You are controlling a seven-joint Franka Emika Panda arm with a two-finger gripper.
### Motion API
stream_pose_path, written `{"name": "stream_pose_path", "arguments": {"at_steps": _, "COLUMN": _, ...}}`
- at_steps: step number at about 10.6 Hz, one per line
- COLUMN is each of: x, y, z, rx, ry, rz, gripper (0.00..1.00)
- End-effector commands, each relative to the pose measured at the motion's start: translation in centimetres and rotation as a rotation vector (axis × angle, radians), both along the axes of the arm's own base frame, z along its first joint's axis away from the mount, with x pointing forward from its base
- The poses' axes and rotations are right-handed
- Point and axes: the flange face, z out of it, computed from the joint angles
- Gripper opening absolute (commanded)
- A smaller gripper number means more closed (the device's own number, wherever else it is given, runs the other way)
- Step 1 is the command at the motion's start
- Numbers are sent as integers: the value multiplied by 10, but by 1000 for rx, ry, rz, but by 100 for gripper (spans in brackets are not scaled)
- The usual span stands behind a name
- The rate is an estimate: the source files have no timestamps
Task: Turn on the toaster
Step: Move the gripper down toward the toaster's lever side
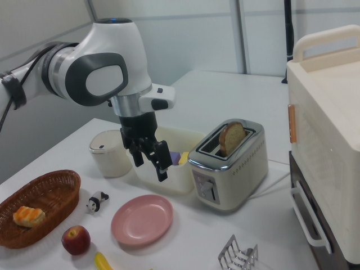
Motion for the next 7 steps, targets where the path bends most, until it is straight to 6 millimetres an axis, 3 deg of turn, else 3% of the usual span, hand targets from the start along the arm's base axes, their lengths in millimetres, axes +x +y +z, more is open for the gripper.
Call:
{"name": "stream_pose_path", "arguments": {"at_steps": 1, "x": 14, "y": 11, "z": -9, "rx": -4, "ry": -52, "rz": 24, "gripper": 100}}
{"name": "stream_pose_path", "arguments": {"at_steps": 3, "x": 20, "y": 19, "z": -18, "rx": -6, "ry": -48, "rz": 40, "gripper": 97}}
{"name": "stream_pose_path", "arguments": {"at_steps": 4, "x": 21, "y": 20, "z": -19, "rx": -4, "ry": -52, "rz": 56, "gripper": 76}}
{"name": "stream_pose_path", "arguments": {"at_steps": 5, "x": 27, "y": 18, "z": -21, "rx": -8, "ry": -82, "rz": 75, "gripper": 41}}
{"name": "stream_pose_path", "arguments": {"at_steps": 6, "x": 39, "y": 12, "z": -36, "rx": -19, "ry": -102, "rz": 92, "gripper": 14}}
{"name": "stream_pose_path", "arguments": {"at_steps": 7, "x": 53, "y": 10, "z": -50, "rx": -31, "ry": -133, "rz": 94, "gripper": 0}}
